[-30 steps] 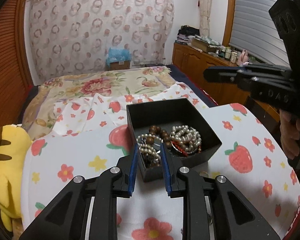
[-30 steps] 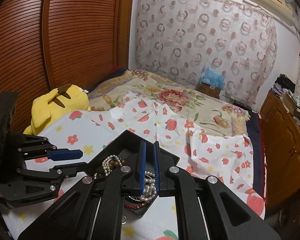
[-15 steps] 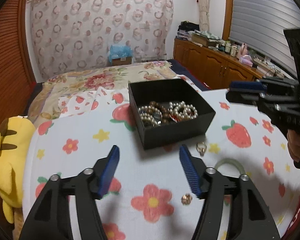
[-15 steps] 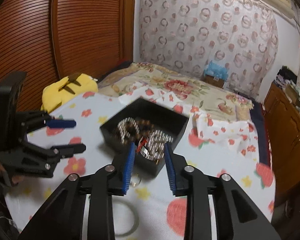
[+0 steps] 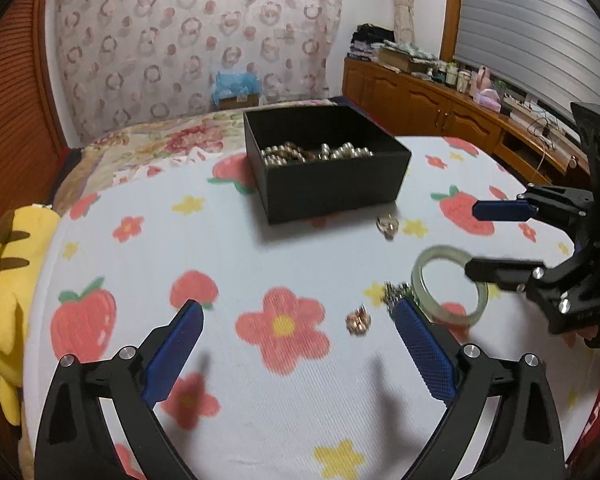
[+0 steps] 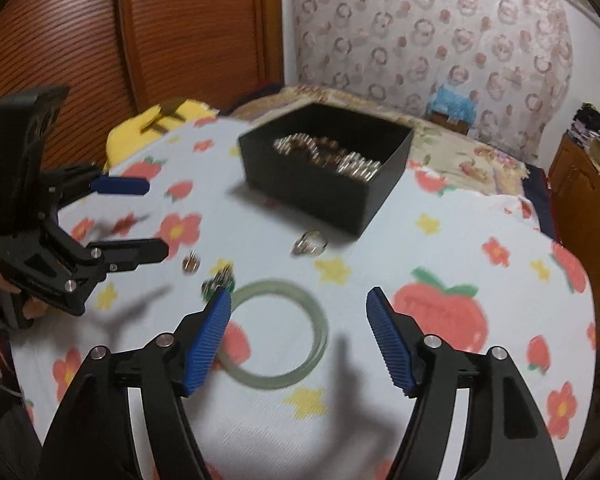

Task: Organize jewelry
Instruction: 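Move the open left gripper to the green pendant while the right gripper reaches the jade bangle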

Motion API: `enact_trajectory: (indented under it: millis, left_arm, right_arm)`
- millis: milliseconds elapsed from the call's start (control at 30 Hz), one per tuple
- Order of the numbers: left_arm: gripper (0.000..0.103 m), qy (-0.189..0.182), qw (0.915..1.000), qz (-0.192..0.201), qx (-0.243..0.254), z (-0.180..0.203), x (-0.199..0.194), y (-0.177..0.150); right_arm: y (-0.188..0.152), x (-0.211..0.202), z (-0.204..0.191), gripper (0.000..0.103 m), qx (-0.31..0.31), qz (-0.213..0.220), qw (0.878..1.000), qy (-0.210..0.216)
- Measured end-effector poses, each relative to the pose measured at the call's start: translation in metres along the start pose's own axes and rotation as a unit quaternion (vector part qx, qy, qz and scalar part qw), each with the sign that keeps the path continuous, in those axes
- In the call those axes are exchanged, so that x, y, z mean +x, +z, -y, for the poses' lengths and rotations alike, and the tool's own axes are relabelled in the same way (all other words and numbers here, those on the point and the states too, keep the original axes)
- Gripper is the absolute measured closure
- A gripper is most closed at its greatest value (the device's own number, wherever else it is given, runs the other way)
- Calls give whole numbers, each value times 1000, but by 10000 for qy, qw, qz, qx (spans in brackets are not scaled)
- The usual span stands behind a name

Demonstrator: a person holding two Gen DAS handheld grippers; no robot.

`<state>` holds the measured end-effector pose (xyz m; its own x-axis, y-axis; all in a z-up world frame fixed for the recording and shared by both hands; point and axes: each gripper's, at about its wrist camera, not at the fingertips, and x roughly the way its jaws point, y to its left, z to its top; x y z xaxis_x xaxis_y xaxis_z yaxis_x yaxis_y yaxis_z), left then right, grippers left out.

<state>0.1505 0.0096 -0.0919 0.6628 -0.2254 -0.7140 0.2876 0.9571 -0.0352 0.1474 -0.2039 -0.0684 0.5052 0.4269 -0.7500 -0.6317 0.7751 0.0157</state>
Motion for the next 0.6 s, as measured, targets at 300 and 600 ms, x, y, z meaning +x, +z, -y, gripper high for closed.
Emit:
enact_trajectory:
  millis: [300,600]
  left_arm:
    - [10,14,9998,-194,-63,5,-1,-17]
    - [10,-90,9999,-101,82,26,-9,-15]
  right_arm:
    - [-8,19,-12,28,-207,-363,9990,168]
    - [-17,13,-12,29,-334,-352,9988,-82]
